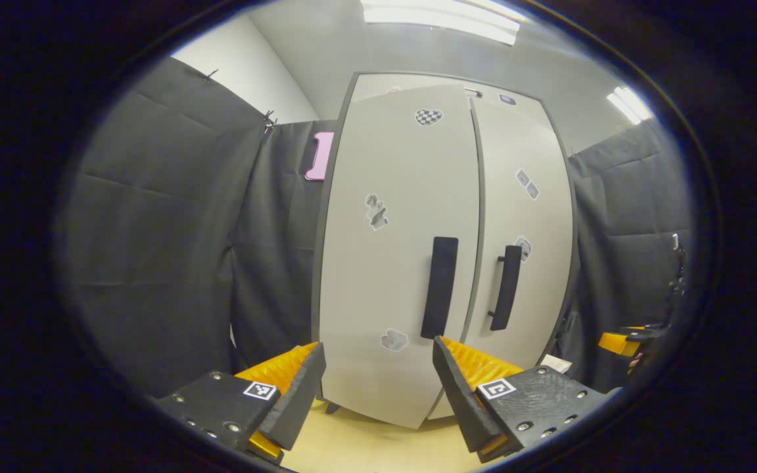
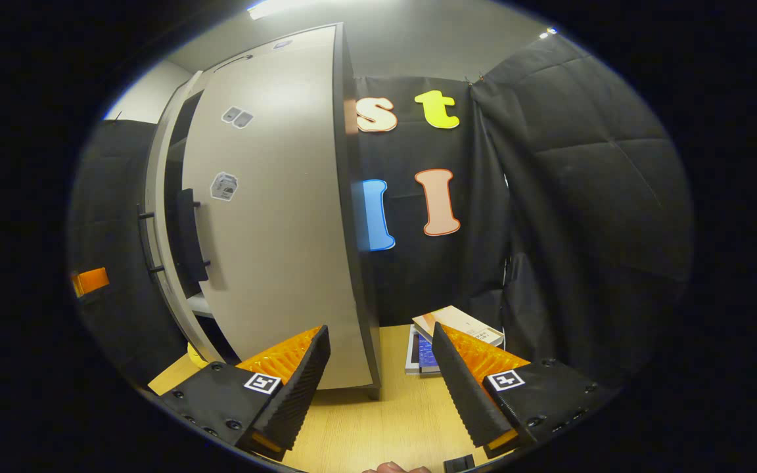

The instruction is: Grab one shoe with the right hand and put it into the shoe cabinet, grab the other shoe with the left hand and put it into the shoe cabinet; then close the right door with the right hand and the left door with the left hand.

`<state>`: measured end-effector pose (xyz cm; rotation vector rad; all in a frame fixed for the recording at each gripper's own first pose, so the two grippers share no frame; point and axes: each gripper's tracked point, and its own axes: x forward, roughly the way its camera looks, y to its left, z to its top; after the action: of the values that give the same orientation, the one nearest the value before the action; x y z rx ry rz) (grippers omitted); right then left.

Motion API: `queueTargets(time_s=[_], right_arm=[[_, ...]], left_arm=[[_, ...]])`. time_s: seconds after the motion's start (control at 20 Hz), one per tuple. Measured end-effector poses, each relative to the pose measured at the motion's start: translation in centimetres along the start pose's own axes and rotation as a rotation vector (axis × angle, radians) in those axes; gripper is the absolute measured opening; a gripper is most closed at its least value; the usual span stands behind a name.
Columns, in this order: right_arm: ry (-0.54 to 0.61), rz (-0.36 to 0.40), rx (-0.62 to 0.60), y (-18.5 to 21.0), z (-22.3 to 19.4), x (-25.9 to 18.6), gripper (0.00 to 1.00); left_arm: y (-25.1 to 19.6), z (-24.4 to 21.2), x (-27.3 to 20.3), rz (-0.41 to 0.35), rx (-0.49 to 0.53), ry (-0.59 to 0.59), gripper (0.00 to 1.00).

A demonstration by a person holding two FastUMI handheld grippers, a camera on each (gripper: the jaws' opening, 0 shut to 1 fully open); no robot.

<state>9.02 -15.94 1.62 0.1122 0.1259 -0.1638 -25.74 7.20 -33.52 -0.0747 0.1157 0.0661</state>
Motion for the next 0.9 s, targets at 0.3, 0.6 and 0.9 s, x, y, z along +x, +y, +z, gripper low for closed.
queueTargets(time_s=[0.3,0.6,0.9], right_arm=[[-0.039,0.005,-0.021,5.4,-0.3,-1.9,0.98],[-0.018,-0.024,-0.050,7.4,-2.4,-3.4,0.98],[0.005,-0.103,-0.015,6.6,-3.4,-4.5,0.98]], left_arm=[[4.1,-1.4,-0.7,-0.040,0.019,0.017,0.94],[7.2,-4.5,-0.9,-0.048,-0.046,0.028,0.94],[8.3,-3.6,0.3,-0.076,-0.009,-0.017,0.94]])
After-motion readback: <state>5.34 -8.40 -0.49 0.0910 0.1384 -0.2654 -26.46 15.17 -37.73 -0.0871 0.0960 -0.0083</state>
